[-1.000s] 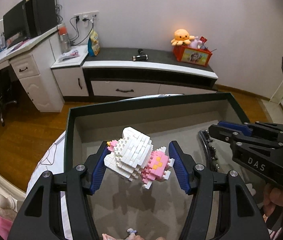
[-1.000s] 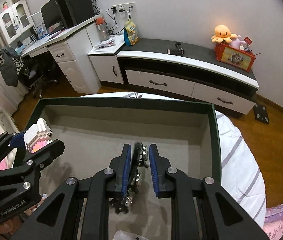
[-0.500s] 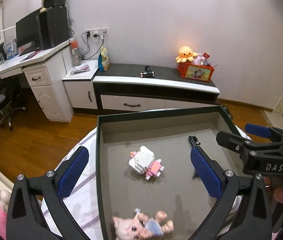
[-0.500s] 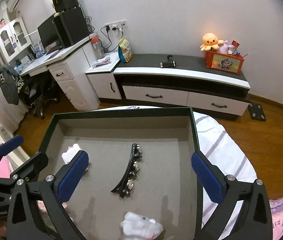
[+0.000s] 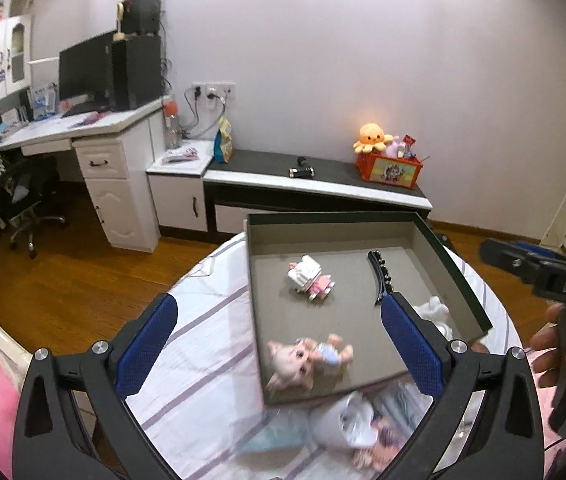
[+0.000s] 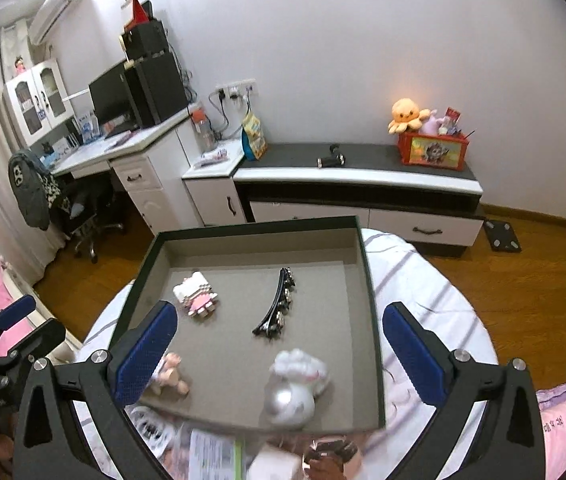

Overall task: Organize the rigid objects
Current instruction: 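Withdraw both tools from the tray back over the bed, then grasp the blue rectangular case with the left tool while the right tool grasps the glass bottle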

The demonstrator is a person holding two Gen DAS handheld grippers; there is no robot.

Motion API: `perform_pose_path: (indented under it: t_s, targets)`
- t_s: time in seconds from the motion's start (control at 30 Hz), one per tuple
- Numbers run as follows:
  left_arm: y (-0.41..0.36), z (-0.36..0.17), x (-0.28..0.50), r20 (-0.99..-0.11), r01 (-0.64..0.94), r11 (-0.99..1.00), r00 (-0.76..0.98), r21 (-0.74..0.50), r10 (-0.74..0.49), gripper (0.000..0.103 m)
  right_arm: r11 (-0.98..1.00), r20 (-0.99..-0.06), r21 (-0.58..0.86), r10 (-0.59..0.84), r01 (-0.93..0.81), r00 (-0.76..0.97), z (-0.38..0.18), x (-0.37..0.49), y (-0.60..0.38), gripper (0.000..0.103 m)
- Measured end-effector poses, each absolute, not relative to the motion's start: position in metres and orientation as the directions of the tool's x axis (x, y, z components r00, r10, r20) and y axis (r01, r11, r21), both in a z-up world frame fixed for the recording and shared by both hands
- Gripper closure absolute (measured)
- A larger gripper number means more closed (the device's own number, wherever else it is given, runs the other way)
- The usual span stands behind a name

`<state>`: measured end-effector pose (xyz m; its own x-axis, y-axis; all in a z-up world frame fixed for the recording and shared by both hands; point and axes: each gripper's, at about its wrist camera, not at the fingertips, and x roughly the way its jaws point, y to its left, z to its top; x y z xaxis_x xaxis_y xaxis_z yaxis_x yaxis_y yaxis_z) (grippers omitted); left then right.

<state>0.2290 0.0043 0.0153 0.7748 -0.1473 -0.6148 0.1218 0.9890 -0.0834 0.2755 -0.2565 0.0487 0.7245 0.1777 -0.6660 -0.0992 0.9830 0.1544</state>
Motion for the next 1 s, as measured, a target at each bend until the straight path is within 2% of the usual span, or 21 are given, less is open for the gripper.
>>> perform_pose_path:
  t_s: [0.27,0.43,0.8,1.0]
  targets:
    - [0.005,0.016,0.166,-0.556,0.100,0.995,0.826,-0.028,-0.099,0.000,0.985,-0.587,0.158,0.146,-0.064,0.796,0.067,0.198,-0.265,0.000]
    - [0.001,0.000,0.138,-0.563,0.101,0.994,0.820,-0.043,-0.108,0.000,0.990,-0.572,0.132,0.116,-0.048,0.812,0.059,0.158,-0.263,0.000]
    - [-0.010,-0.045,0.105,-0.627,0.124,0.988,0.763,-0.096,-0.157,0.000,0.989,-0.676,0.149,0.087,0.020,0.731,-0.011,0.115,-0.274,0.000]
    - [-0.027,-0.061,0.100,-0.655,0.157,0.984,0.735,-0.087,-0.176,0.000,0.989,-0.706,0.145,0.088,0.021,0.703,-0.027,0.111,-0.277,0.000]
